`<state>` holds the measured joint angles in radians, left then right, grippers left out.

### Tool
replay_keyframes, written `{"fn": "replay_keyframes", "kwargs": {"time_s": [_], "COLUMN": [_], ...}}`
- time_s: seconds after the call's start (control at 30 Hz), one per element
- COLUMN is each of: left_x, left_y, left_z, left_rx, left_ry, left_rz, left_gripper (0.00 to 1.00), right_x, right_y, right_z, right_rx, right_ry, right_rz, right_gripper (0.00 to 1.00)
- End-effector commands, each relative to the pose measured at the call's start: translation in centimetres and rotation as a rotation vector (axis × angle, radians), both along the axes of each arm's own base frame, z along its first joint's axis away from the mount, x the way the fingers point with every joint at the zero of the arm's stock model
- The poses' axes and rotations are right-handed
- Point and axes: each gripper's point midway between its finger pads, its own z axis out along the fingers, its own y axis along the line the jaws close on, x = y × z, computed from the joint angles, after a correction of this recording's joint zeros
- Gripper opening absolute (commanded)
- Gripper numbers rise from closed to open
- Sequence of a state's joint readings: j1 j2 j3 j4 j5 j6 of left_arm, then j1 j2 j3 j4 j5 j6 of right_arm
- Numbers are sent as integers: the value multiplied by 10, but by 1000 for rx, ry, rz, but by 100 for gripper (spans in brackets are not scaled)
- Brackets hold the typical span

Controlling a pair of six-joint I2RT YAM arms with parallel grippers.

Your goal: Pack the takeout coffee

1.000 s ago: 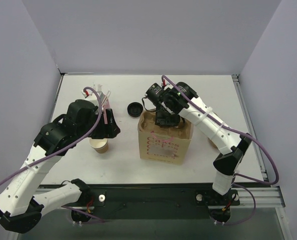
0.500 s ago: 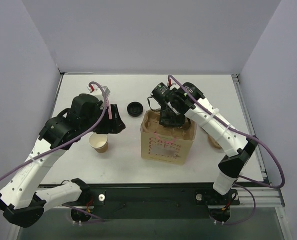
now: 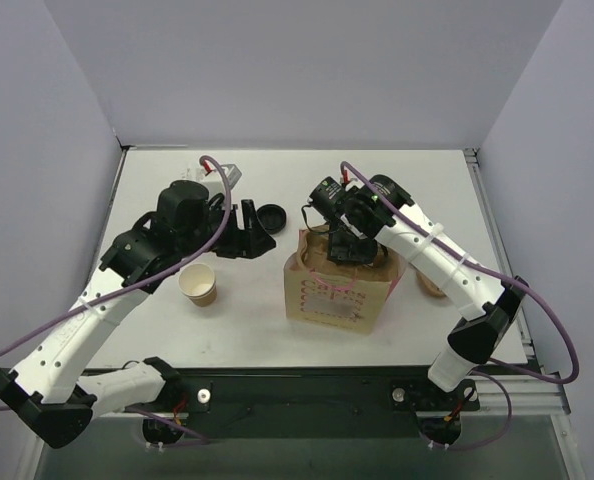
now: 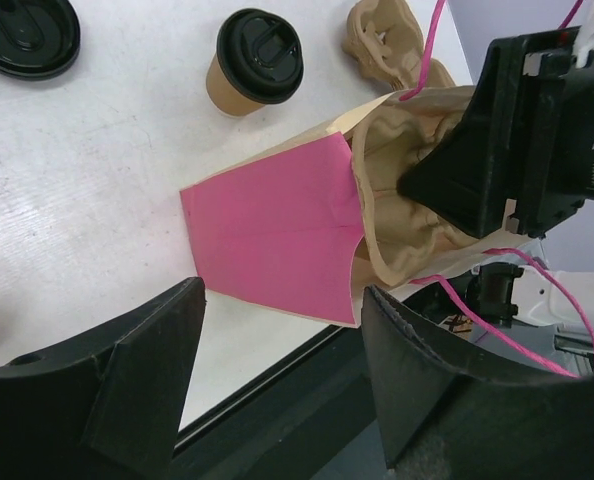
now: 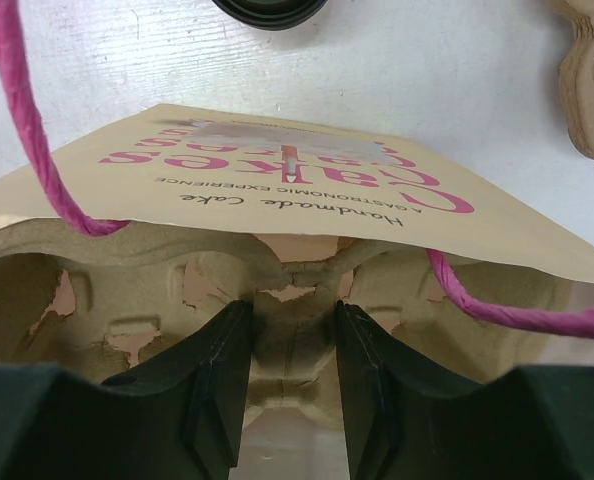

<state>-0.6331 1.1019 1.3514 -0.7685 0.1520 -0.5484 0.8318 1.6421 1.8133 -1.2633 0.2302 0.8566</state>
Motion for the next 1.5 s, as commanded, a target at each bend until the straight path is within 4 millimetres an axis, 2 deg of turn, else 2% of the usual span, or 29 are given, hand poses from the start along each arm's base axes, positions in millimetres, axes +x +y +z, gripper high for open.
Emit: {"fn": "replay_keyframes", "kwargs": {"time_s": [0.0,0.23,0.5,0.7,0.9,1.17,1.47], "left_x": [6,8,10,3,8,16,13], "left_y": [-20,-45,-47,-55,-49,-34,-28], "left_z": [12,-5,-29,-29,-46,-55,-53], "left_rx": [-75,-31,56,53,129,203,197], "left_ry": [-64,-104,-99,-131,-112,-82,-70], "left_rz": [-71,-178,-204,-245,-215,-128,-98], "left_gripper": [73,71,69,69,68,68,68], "right_x": [-22,-21,-19,-19,-18,-18,-22], "right_y": [-36,-35,-33,-32,-31,-32,-40], "right_z": [6,11,13,13,13,17,19], "right_rx": [-123,-106,-97,-94,-92,-87,-90], "right_ry": [62,55,48,49,49,37,20], "right_rz": [26,37,43,45,48,49,26], "right_gripper": [28,29,29,29,29,29,29]}}
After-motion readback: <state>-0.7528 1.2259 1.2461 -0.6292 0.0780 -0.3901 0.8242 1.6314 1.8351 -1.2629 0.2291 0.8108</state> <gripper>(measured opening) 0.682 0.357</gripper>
